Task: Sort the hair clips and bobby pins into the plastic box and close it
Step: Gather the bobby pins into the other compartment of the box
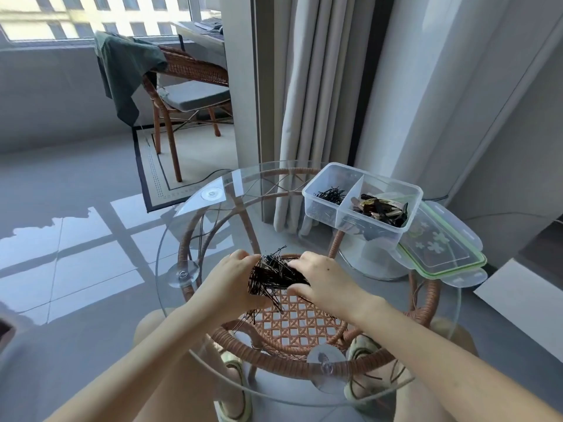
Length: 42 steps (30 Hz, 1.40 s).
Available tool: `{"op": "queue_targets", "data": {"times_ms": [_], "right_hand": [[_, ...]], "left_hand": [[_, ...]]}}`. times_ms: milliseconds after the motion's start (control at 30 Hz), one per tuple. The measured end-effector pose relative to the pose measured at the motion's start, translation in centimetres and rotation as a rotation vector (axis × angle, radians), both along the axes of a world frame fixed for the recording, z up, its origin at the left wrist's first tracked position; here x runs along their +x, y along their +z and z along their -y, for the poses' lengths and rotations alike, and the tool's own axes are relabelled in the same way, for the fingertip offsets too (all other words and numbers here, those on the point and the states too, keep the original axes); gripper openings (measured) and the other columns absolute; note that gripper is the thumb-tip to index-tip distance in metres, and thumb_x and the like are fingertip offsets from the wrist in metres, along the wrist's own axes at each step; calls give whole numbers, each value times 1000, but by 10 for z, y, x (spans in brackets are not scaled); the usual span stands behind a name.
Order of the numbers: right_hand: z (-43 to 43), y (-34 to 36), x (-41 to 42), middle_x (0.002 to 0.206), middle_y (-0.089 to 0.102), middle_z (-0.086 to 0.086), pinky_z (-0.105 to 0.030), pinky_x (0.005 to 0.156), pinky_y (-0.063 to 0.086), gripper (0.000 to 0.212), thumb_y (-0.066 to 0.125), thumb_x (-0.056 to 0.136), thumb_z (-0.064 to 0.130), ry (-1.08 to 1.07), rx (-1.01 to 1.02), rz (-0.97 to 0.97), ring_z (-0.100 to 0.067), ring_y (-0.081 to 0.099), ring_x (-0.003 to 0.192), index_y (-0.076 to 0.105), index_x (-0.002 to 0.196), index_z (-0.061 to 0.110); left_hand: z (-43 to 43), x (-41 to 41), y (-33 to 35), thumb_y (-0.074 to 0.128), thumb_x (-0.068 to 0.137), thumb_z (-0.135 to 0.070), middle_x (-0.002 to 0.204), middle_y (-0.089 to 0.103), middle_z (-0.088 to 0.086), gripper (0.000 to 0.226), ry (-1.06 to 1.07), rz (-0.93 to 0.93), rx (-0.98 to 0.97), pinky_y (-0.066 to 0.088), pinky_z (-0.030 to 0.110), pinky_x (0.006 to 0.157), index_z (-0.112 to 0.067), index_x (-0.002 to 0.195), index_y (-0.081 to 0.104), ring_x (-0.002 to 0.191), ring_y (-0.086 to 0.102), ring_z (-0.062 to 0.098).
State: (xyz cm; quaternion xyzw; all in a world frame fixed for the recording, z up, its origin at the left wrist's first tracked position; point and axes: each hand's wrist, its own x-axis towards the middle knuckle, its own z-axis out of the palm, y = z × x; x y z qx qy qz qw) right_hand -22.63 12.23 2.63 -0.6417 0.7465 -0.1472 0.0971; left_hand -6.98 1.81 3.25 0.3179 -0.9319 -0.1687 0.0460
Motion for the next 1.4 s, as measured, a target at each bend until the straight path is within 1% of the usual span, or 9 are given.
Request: {"op": "queue_targets", "data": {"times_ms": [133, 400, 567, 767, 900, 1067, 1233, 1300, 1400], "right_hand": [[-6, 9, -4, 103, 65, -9, -35, 87, 45, 28, 61, 87, 23, -12, -92, 54, -26, 59, 98, 65, 112, 10], [-22, 37, -21, 100, 72, -2, -7, 76, 38, 26, 69, 81, 19, -91, -146, 213, -4, 60, 84, 71, 106, 12], [-28, 56, -32, 88, 70, 11, -3, 69, 43, 24, 73, 78, 19, -177, -132, 350, 11, 59, 74, 73, 102, 17], [-28, 76, -44, 49, 64, 16, -7, 48, 40, 16, 74, 77, 11, -196, -184, 579, 3, 52, 41, 73, 93, 15], [-18, 93, -53, 64, 69, -15, -22, 46, 44, 14, 74, 76, 10, -260, -300, 719, -14, 50, 48, 74, 86, 19], [24, 102, -78, 52, 61, -5, -21, 42, 43, 22, 70, 79, 3, -493, -427, 721, -11, 45, 39, 66, 65, 20], [84, 87, -106, 69, 67, -19, -37, 59, 57, 8, 66, 78, 3, -838, -353, 451, -27, 61, 56, 67, 79, -5], [102, 83, -110, 81, 69, -19, -29, 43, 53, 5, 63, 80, 1, -892, -195, 354, -28, 64, 57, 62, 82, -4], [122, 76, -114, 100, 67, -21, -17, 21, 35, 22, 54, 86, -2, -886, -38, 366, -19, 55, 33, 57, 107, -4]], "left_hand": [[4, -2, 2, 74, 67, -39, 116, 54, 3, 66, 33, 13, 56, 46, 28, 89, -19, 126, 51, 103, 53, 19], [8, -9, 9, 74, 70, -34, 129, 49, 5, 77, 33, 48, 97, 43, 29, 97, -18, 136, 38, 113, 52, 20], [9, -15, 17, 73, 70, -38, 132, 46, 6, 79, 6, 75, 127, 43, 33, 100, -22, 138, 36, 117, 48, 22], [12, -23, 22, 72, 70, -45, 130, 44, 6, 76, 4, 91, 145, 44, 31, 95, -25, 135, 39, 113, 50, 22], [15, -27, 20, 71, 70, -45, 129, 44, 7, 74, 36, 92, 127, 47, 33, 93, -25, 134, 40, 112, 51, 23], [17, -30, 18, 71, 69, -45, 122, 48, 9, 71, 45, 125, 99, 47, 33, 90, -23, 131, 44, 107, 51, 25], [16, -32, 13, 71, 70, -43, 116, 49, 9, 60, 52, 139, 87, 48, 33, 90, -16, 120, 51, 102, 51, 23], [16, -33, 12, 70, 71, -43, 117, 48, 9, 62, 49, 152, 86, 48, 32, 90, -16, 123, 49, 104, 51, 23], [13, -34, 12, 70, 71, -44, 118, 47, 11, 67, 28, 192, 73, 46, 33, 90, -16, 127, 45, 106, 48, 25]]}}
